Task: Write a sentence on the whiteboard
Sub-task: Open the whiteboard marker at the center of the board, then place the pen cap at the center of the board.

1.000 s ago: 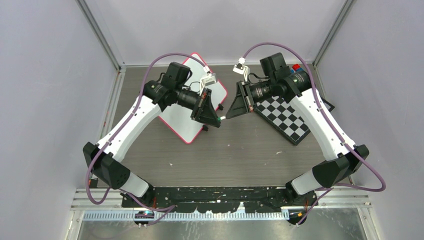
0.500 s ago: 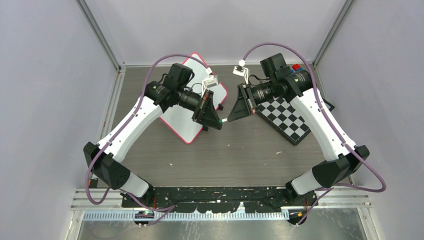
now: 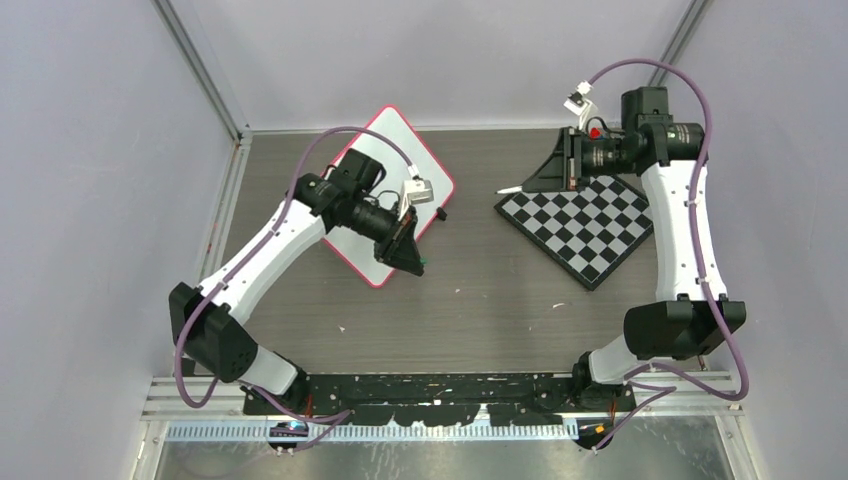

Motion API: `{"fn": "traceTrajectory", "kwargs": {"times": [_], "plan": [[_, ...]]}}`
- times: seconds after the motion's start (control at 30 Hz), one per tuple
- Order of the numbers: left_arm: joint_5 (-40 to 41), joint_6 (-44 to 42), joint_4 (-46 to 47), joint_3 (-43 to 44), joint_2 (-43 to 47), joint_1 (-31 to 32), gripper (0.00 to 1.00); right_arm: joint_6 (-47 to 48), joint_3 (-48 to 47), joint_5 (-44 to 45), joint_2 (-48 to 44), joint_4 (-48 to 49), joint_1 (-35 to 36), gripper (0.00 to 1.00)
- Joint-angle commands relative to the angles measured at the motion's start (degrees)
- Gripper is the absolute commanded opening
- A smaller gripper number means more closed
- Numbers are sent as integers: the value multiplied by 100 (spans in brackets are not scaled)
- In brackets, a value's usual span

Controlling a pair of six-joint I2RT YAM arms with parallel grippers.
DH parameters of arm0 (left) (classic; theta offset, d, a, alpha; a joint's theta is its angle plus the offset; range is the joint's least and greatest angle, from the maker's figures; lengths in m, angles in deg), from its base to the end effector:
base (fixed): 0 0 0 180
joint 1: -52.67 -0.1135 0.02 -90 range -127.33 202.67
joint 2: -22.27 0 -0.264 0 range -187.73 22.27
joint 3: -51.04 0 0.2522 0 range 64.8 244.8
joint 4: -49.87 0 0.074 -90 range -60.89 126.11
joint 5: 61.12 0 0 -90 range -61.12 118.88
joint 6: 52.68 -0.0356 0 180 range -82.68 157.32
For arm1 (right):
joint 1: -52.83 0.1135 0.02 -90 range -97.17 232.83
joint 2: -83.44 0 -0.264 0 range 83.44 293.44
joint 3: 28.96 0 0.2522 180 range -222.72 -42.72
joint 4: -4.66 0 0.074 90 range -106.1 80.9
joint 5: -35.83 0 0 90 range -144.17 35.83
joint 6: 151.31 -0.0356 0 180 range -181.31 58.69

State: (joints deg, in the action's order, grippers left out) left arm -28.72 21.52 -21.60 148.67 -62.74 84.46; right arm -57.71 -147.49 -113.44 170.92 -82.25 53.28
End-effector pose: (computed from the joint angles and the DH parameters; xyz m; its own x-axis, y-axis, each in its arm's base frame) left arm 0.2318 -0.1790 0.3519 -0.5220 0.4952 -0.6945 0.8269 0.0941 -0.5544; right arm 0.2759 0.0328 0.4310 -0.7955 -0.0383 -0.6048 -0.5374 0.5058 0.6748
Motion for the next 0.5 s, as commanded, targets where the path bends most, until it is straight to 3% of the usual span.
{"fn": "traceTrajectory", "kwargs": {"times": [0.0,0.23,0.47], "plan": [[1144,-772,-88,-422,207,271,0,264,129,12,-100,-223,-348,0],[3355,-1478,645,-1751,-37,1268,0,-839,1709,472,-832,1429,-414,0],[4399,-2065,1893,-2762,-171,1851,4,-1512,2603,238,-1050,2323,-407,0]]}}
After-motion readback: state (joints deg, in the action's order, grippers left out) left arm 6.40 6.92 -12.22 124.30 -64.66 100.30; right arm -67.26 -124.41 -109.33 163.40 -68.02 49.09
